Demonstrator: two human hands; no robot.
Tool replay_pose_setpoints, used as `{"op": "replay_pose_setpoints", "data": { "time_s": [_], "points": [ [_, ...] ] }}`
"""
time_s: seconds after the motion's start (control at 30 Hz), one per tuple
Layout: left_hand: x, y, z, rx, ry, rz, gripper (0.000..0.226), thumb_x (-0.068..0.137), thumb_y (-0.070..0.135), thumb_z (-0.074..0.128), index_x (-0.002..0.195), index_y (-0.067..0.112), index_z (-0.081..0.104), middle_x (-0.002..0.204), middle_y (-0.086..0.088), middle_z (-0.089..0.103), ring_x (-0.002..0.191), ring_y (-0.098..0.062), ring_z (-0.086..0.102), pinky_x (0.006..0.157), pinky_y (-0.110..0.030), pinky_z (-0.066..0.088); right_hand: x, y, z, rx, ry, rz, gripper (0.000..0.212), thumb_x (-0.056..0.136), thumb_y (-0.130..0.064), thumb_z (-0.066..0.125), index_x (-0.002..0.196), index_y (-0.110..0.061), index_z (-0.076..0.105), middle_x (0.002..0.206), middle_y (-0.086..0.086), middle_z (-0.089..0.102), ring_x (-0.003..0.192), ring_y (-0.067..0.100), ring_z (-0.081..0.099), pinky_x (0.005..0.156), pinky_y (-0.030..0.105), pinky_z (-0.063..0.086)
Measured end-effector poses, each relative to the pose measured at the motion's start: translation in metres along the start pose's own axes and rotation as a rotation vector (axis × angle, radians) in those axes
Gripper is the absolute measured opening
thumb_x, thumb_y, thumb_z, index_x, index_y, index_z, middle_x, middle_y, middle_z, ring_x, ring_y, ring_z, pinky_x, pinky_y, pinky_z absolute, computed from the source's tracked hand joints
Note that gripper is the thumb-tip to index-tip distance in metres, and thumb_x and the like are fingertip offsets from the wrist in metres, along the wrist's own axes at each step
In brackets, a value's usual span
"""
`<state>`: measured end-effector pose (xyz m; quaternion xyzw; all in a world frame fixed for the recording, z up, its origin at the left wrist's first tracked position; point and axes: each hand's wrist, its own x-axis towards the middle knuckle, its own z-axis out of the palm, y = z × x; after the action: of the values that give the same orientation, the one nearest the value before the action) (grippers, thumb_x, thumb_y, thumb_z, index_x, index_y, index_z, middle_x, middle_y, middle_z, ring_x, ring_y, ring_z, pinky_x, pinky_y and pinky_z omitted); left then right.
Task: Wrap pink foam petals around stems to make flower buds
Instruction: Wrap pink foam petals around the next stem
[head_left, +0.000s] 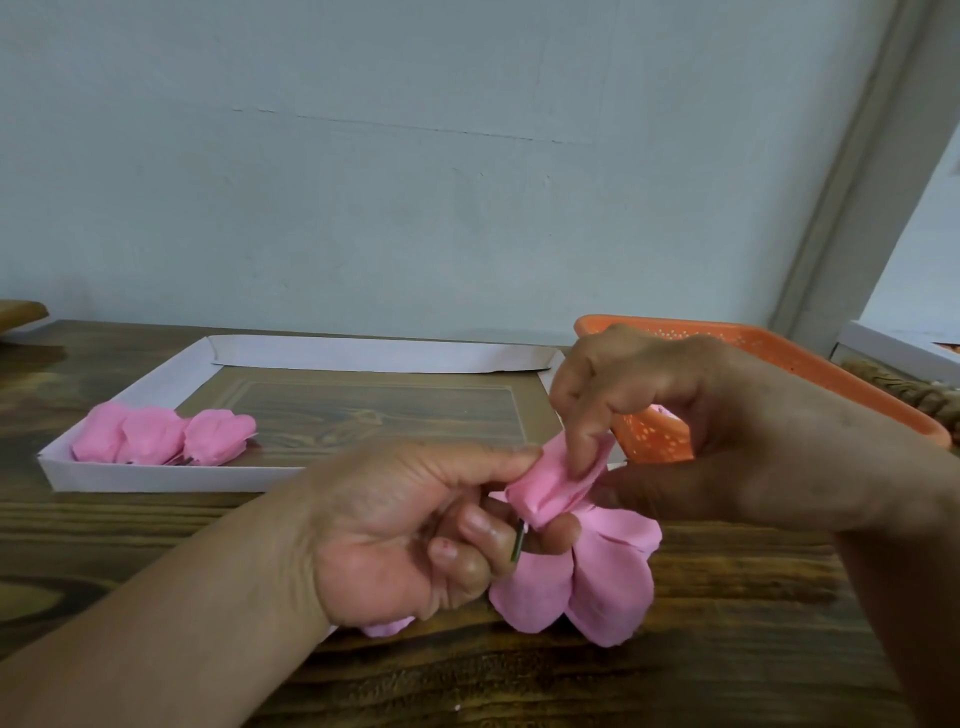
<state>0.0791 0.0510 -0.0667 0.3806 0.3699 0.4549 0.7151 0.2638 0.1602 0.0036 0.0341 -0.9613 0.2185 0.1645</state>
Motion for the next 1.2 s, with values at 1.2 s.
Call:
{"op": "replay_pose_setpoints", "data": {
  "time_s": [1.2],
  "points": [
    [-0.003, 0.007, 0.007, -0.075, 0.043, -0.008, 0.029, 0.081, 0.030, 0.066, 0.087, 0.004, 0.053, 0.084, -0.015, 0.026, 0.041, -0.006, 0.044, 0.035, -0.016, 0.041, 0.001, -0.002, 0.002, 0.097, 0.119, 0.045, 0.011, 0.076, -0.013, 0.066, 0.077, -0.004, 0.072, 0.095, -0.002, 0.061, 0.090, 0.017, 0.061, 0.076, 0.029, 0.046]
  ]
}}
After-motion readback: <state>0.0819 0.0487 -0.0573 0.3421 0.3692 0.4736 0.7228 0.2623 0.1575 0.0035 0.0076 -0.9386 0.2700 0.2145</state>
